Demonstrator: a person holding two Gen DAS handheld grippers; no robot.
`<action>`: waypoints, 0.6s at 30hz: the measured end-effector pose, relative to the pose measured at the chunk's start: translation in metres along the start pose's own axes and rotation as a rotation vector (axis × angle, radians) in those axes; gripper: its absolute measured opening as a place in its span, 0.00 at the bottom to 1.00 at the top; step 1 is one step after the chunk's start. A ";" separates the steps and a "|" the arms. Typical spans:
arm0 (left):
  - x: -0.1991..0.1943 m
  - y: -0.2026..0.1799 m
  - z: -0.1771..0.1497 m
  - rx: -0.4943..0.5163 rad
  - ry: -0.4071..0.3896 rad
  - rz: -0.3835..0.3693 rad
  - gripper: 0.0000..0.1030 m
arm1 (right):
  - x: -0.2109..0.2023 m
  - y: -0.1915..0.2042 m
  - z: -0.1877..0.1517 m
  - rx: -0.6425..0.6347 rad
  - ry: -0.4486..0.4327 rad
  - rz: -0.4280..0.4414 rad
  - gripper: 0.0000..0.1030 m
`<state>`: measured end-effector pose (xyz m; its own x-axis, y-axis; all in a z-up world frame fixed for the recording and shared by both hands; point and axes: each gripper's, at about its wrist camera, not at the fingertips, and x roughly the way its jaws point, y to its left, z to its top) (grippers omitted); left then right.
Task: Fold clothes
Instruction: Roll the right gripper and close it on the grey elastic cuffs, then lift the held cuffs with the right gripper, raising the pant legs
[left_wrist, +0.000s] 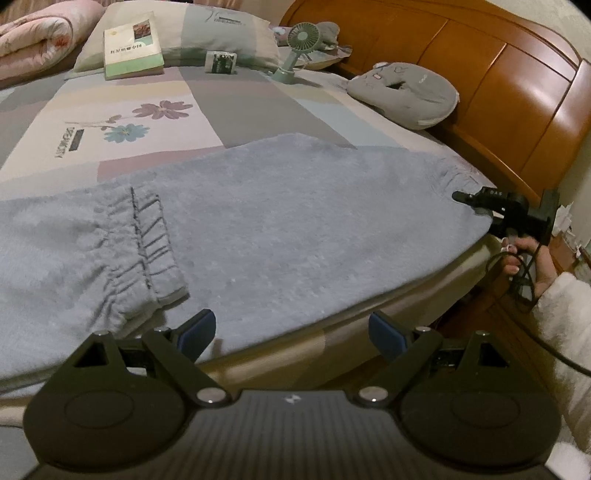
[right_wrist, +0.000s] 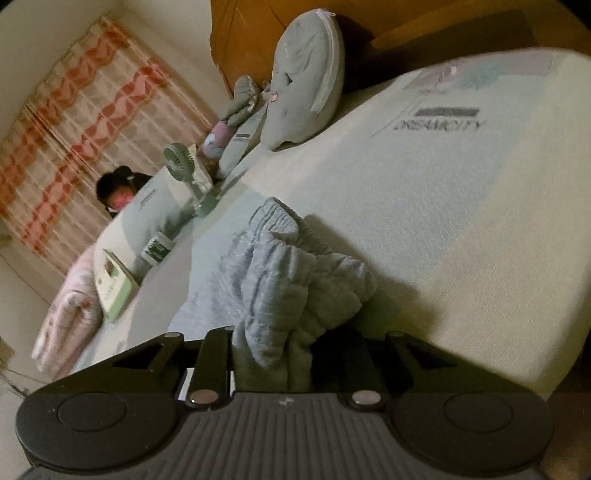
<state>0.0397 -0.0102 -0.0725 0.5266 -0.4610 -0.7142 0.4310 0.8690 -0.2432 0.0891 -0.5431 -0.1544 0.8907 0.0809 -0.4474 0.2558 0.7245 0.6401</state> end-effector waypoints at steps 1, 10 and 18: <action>-0.001 0.001 0.000 0.007 0.003 0.005 0.87 | -0.001 0.008 0.000 -0.039 -0.002 -0.023 0.24; -0.015 0.014 0.010 0.118 0.037 0.057 0.87 | -0.023 0.082 0.007 -0.307 -0.033 -0.064 0.23; -0.020 0.038 0.026 0.248 0.028 0.086 0.87 | -0.040 0.161 -0.006 -0.541 -0.051 -0.065 0.23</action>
<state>0.0649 0.0269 -0.0505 0.5501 -0.3794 -0.7440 0.5536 0.8327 -0.0153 0.0921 -0.4255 -0.0375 0.9001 0.0003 -0.4357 0.0933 0.9767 0.1934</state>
